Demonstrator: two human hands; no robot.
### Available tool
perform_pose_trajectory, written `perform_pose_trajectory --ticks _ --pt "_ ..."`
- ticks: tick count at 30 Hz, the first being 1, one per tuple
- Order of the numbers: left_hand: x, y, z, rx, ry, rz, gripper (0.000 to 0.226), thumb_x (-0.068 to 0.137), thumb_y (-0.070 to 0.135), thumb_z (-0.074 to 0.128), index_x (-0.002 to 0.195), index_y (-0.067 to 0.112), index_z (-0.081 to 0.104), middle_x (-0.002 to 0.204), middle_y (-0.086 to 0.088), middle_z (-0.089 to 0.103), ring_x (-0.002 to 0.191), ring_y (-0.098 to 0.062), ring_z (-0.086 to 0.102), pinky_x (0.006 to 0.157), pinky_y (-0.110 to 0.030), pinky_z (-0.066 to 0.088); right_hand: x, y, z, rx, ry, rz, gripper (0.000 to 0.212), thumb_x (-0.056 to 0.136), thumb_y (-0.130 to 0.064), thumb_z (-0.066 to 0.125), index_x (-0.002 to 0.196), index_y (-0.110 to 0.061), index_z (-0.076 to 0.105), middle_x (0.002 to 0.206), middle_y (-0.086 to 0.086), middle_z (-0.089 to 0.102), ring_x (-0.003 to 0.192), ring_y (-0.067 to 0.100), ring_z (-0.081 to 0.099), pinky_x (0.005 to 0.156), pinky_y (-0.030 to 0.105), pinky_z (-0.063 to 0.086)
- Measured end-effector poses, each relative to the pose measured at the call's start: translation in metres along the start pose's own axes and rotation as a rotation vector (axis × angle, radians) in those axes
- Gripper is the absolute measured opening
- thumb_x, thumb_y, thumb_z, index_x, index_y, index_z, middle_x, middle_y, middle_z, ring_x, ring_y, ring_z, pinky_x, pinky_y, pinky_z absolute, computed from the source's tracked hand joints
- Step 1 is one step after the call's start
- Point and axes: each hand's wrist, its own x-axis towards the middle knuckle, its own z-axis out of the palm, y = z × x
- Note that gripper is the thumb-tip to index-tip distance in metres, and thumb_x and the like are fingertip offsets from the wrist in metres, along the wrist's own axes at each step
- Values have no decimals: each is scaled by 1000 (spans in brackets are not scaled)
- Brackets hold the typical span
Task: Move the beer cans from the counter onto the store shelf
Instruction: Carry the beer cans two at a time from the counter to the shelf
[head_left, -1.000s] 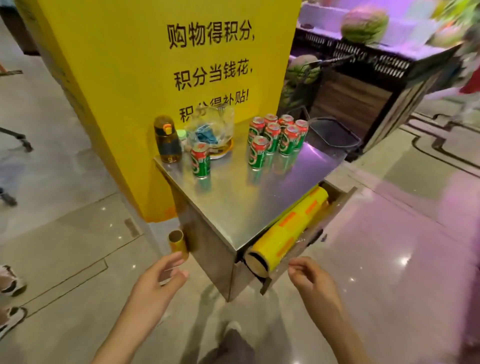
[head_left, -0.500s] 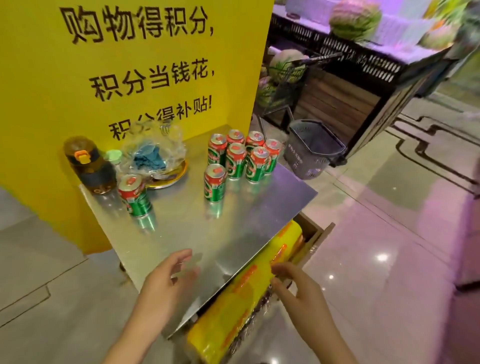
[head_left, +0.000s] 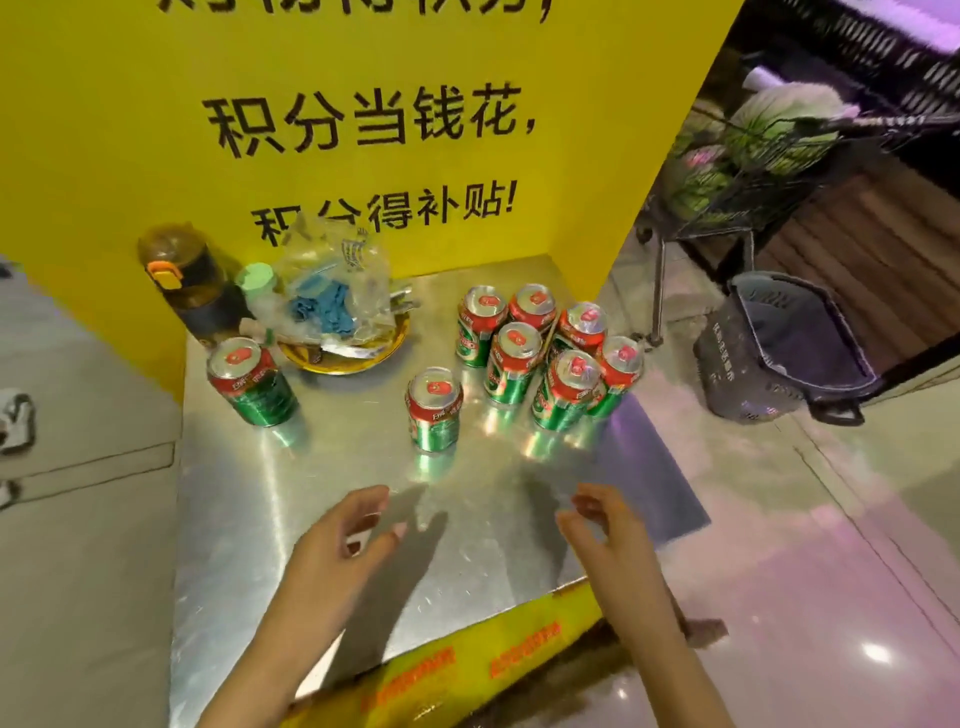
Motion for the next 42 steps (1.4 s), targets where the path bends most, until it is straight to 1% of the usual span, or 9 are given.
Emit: perform_pose_trajectory --ticks 4,7,14,19,22,26,34,37,42 --pt "23 4 25 3 106 -49 33 85 13 64 116 22 56 115 1 62 108 -18 57 86 -27 43 64 1 -8 24 34 -17 43 84 -22 70 122 -17 50 108 -8 56 103 11 52 79 20 36" --pt "42 9 42 -5 167 -77 41 84 12 65 123 16 53 119 -1 60 108 -19 56 81 -24 43 96 2 -8 41 72 -59 51 80 -26 74 124 -21 49 116 -8 61 106 11 57 85 27 43" --pt "90 23 67 -26 258 -76 71 77 20 75 137 17 38 138 -2 46 119 -18 47 94 -32 40 133 -5 11 73 186 -20 71 70 -41 79 129 -33 40 120 -11 63 109 13 61 93 40 48" --pt "116 33 71 -18 305 -9 79 70 22 80 136 14 38 131 3 48 120 -17 47 100 -32 41 138 -14 29 142 287 86 87 63 -48 79 135 -29 34 123 -6 62 111 22 60 95 45 47" --pt "121 30 73 -8 318 19 74 70 24 80 133 15 42 128 -1 52 116 -17 50 98 -32 44 141 -17 33 115 325 121 83 71 -41 78 137 -24 30 121 -3 65 108 27 62 91 40 47" --pt "123 28 71 -26 339 59 62 68 21 82 119 23 47 117 5 56 105 -13 53 83 -18 41 141 -18 31 51 349 119 72 73 -44 76 129 -28 35 112 -7 68 100 24 65 83 37 48" --pt "119 22 64 35 352 93 60 61 30 86 110 31 50 108 8 61 99 -14 58 84 -30 50 124 -12 26 -127 305 52 71 68 -56 70 125 -37 34 107 -8 67 97 22 65 76 36 51" --pt "118 16 64 72 327 96 64 61 33 85 115 27 50 112 7 60 102 -14 58 82 -27 48 119 -10 26 -207 236 -6 79 66 -60 67 135 -41 32 116 -5 61 105 22 60 81 42 53" --pt "121 12 66 81 239 95 89 62 33 85 136 20 38 132 2 49 120 -17 48 96 -29 43 121 -6 25 -100 148 -36 81 57 -54 80 126 -37 42 121 -12 56 109 14 58 87 44 53"
